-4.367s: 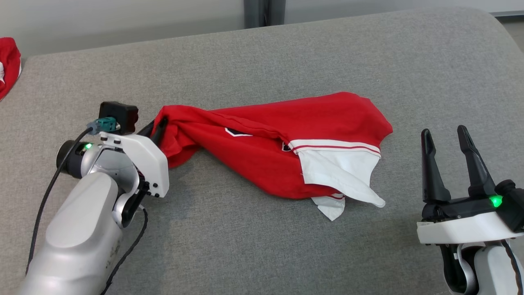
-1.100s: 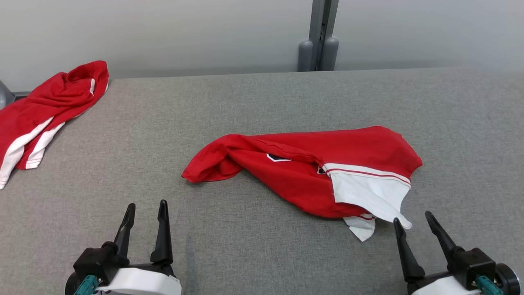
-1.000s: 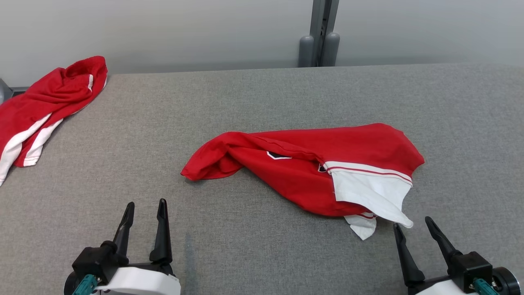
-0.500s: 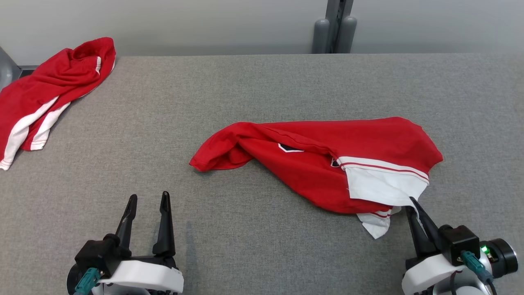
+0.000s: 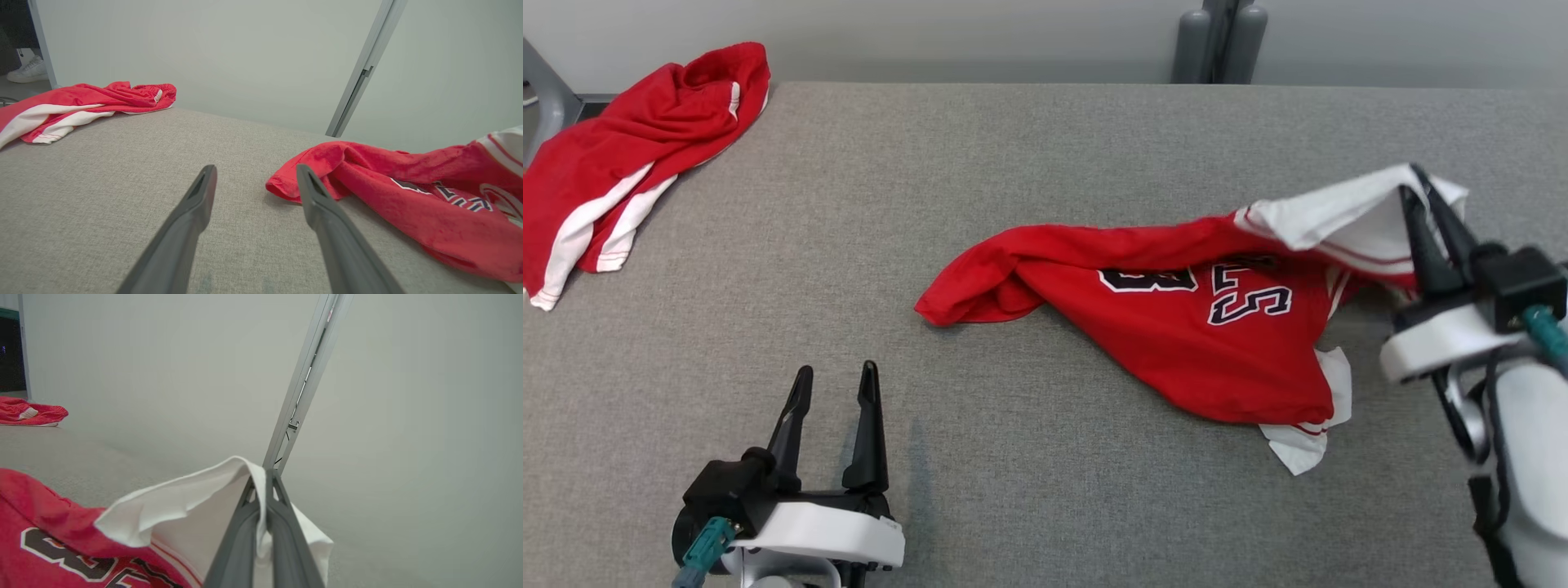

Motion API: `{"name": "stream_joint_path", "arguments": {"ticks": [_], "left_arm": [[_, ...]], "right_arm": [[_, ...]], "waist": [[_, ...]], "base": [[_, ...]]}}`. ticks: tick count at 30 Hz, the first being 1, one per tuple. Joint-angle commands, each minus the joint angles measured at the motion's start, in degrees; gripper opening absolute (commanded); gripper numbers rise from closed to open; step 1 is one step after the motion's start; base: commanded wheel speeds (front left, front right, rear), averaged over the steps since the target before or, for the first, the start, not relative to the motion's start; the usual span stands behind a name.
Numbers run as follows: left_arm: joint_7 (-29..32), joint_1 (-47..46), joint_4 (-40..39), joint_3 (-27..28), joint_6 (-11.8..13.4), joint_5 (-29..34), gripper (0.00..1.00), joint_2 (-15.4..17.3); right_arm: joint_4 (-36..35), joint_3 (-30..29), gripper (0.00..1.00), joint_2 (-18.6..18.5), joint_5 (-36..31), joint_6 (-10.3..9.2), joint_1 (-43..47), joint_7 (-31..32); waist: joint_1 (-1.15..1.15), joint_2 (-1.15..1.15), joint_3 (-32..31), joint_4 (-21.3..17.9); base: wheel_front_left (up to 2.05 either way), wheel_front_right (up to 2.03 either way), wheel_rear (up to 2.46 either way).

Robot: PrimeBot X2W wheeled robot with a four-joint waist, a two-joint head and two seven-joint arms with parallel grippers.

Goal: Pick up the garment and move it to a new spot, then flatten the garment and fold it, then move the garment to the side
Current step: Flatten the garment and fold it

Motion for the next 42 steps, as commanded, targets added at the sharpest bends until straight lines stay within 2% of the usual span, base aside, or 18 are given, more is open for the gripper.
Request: {"name": "stream_joint_path", "arguments": {"ticks": [1, 8, 10, 18, 19, 20, 21, 28, 35, 42], "left_arm": [[-0.12, -1.05, -0.24, -0.09, 0.16, -0.23, 1.0, 0.17], [-0.12, -2.47, -0.52, -2.4, 0.31, -0.99, 1.0, 0.18], [-0.12, -3.38, -0.33, -3.74, 0.19, -1.33, 1.0, 0.18], [-0.11, -5.38, 0.32, -6.6, 0.13, -2.14, 1.0, 0.18], [-0.11, -5.53, 0.41, -6.81, 0.15, -2.27, 1.0, 0.17], [-0.12, -5.6, 0.45, -7.05, 0.17, -2.41, 1.0, 0.17], [-0.11, -5.66, 0.52, -7.21, 0.23, -2.53, 1.0, 0.18], [-0.11, -5.29, 0.23, -6.81, 0.84, -1.66, 1.0, 0.19], [-0.11, -4.43, 0.04, -5.53, 0.59, -0.61, 1.0, 0.19], [-0.12, -3.1, 0.09, -3.89, 0.43, 0.66, 1.0, 0.2]], "right_arm": [[0.62, -0.03, 0.0, -0.8, -0.18, 0.01, -1.35, -0.09], [11.68, 3.7, 0.0, -6.43, -0.12, 0.0, -18.58, 2.48], [17.97, 5.65, 0.0, -9.36, -0.11, 0.0, -25.81, 3.67], [32.72, 8.33, 0.0, -13.87, -1.25, 0.0, -38.71, 6.35], [34.36, 8.64, 0.42, -13.84, -1.18, 0.0, -39.5, 6.4], [35.88, 8.71, 0.77, -13.79, -1.11, 0.0, -40.26, 6.26], [37.0, 8.69, 1.0, -13.72, -1.22, 0.0, -40.93, 5.82], [41.15, 8.59, 1.0, -12.01, -2.83, 0.0, -42.78, 1.59], [38.66, 7.64, 1.0, -8.49, 0.39, 0.01, -39.73, -0.29], [26.69, 8.96, 1.0, -5.59, 8.49, 0.0, -27.32, -0.3]], "waist": [[0.0, 0.0, 0.57, 0.55], [0.0, 0.0, 3.66, 3.54], [0.0, 0.0, 5.21, 5.38], [0.0, 0.0, 8.42, 9.97], [0.0, 0.0, 8.66, 10.33], [0.0, 0.0, 8.86, 10.64], [0.0, 0.0, 9.01, 10.85], [0.0, 0.0, 8.8, 9.86], [0.0, 0.0, 6.92, 6.2], [0.0, 0.0, 3.86, 1.62]], "base": [[0.0, 0.0, 0.0], [0.0, 0.0, 0.0], [0.0, 0.0, 0.0], [0.0, 0.0, 0.0], [0.0, 0.0, 0.0], [0.0, 0.0, 0.0], [0.0, 0.0, 0.0], [0.0, 0.0, 0.0], [0.0, 0.0, 0.0], [0.0, 0.0, 0.0]]}}
